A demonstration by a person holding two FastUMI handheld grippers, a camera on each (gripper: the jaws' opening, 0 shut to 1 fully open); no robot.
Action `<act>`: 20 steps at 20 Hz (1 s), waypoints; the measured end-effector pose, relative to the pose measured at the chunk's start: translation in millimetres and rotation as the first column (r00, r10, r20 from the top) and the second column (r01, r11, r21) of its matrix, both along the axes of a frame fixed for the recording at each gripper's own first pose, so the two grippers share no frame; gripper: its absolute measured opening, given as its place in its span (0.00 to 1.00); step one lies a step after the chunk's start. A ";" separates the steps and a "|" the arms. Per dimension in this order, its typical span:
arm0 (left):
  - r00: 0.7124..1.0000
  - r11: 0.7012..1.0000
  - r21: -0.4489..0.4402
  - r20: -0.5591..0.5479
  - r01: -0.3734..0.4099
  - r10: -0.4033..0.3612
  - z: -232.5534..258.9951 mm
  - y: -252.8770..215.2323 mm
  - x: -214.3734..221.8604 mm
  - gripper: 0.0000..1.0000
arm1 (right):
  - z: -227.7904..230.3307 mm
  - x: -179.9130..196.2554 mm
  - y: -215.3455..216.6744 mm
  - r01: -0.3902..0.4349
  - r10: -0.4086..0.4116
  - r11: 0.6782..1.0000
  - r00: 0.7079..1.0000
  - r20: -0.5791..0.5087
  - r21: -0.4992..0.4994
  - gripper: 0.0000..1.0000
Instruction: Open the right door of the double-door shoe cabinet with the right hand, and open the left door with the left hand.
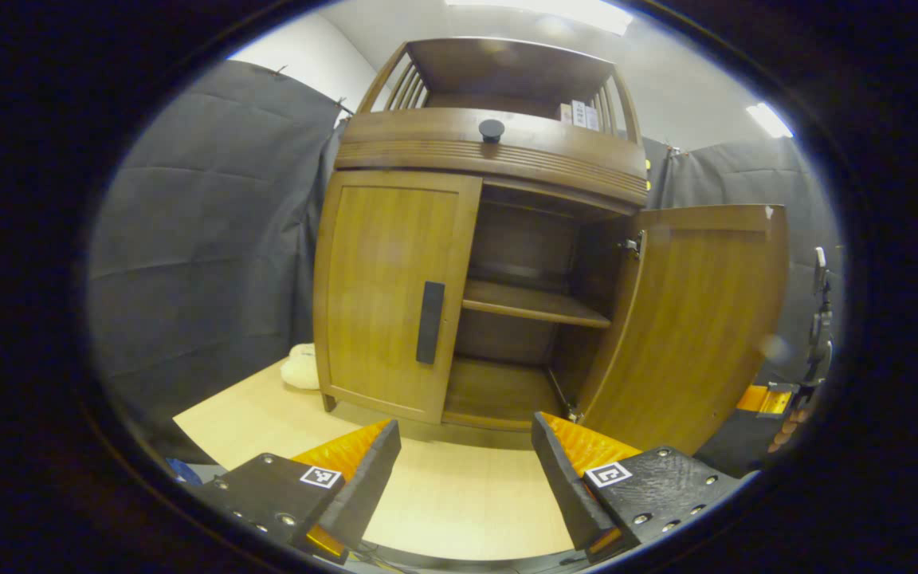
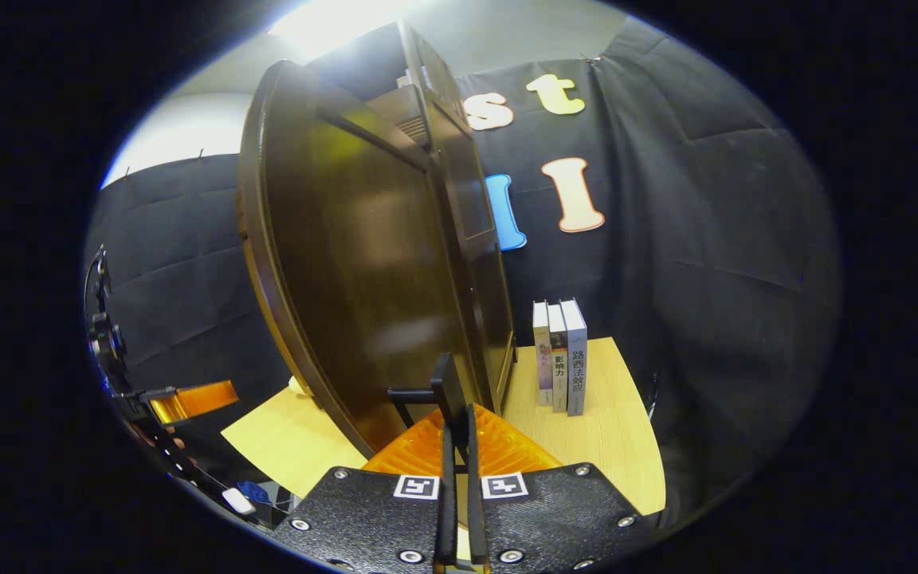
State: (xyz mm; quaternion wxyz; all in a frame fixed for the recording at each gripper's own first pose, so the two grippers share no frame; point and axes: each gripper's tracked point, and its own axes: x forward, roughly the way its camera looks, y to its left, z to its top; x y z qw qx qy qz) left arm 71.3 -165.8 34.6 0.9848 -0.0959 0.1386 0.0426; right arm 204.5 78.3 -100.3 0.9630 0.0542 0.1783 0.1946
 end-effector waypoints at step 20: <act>0.997 0.996 0.090 0.063 0.027 -0.033 35.0 71.3 94.4 0.99 | -8.9 -17.3 -19.3 0.190 -0.188 0.982 0.980 -0.066 0.015 0.19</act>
